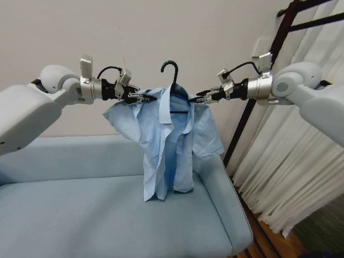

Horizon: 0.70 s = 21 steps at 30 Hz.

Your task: Pick up the clothes from the sofa and hang them on the clothes hanger.

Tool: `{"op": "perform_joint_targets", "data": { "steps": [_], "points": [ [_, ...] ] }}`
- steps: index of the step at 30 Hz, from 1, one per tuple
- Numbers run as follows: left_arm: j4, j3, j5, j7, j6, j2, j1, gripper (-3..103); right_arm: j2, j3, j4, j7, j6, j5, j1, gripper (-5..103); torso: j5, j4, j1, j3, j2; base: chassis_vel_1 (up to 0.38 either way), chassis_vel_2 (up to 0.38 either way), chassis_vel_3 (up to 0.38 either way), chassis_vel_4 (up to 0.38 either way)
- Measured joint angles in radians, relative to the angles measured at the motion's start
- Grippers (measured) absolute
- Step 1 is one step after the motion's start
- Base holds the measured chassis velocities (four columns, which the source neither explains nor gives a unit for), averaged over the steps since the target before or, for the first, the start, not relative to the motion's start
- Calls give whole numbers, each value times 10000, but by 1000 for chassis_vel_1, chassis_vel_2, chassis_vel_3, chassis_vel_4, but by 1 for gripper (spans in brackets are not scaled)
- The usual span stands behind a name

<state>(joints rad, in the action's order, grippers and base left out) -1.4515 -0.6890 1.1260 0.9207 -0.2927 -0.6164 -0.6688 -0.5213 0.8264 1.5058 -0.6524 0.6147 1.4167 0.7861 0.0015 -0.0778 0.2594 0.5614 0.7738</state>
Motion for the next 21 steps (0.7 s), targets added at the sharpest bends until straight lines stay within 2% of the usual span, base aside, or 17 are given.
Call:
{"op": "perform_joint_targets", "data": {
  "steps": [4,6,7,9,11,13,15,16,18,21],
  "points": [
    [-7,27,-23,9,27,87,93,10,23,-51,2,99,23,289,103,79,0,-1,0,0,0,0,0,0,0],
    [-3,112,-83,6,33,105,212,10,63,-169,180,407,93,719,128,90,-1,-1,0,0,0,0,0,0,0],
    [2,163,-107,2,33,104,265,10,79,-261,262,534,140,890,116,90,-2,-1,0,0,0,0,0,0,0],
    [22,245,-165,-12,33,93,354,10,92,-398,425,837,227,1289,85,98,-3,-1,-1,0,0,0,0,0,0],
    [24,281,-183,-14,33,87,384,10,88,-422,455,1005,276,1448,83,100,-2,-1,0,0,0,0,0,0,0],
    [6,348,-191,-13,32,88,398,10,18,-390,303,988,313,1158,104,100,-2,-2,0,0,0,0,0,0,0],
    [-47,406,-172,18,15,126,396,10,-95,-184,-105,509,188,398,136,100,-1,-2,-1,0,0,0,0,0,0],
    [-47,406,-172,18,15,126,396,10,-95,-184,-105,509,188,398,136,100,-1,-2,-1,0,0,0,0,0,0],
    [-87,427,-146,75,-6,190,366,10,-200,58,-543,145,-8,-197,153,100,1,-1,0,1,0,0,0,0,0],
    [-92,441,-128,119,-6,258,347,10,-252,168,-820,22,-83,-457,99,100,0,-1,0,0,0,0,0,0,0]
  ]
}}
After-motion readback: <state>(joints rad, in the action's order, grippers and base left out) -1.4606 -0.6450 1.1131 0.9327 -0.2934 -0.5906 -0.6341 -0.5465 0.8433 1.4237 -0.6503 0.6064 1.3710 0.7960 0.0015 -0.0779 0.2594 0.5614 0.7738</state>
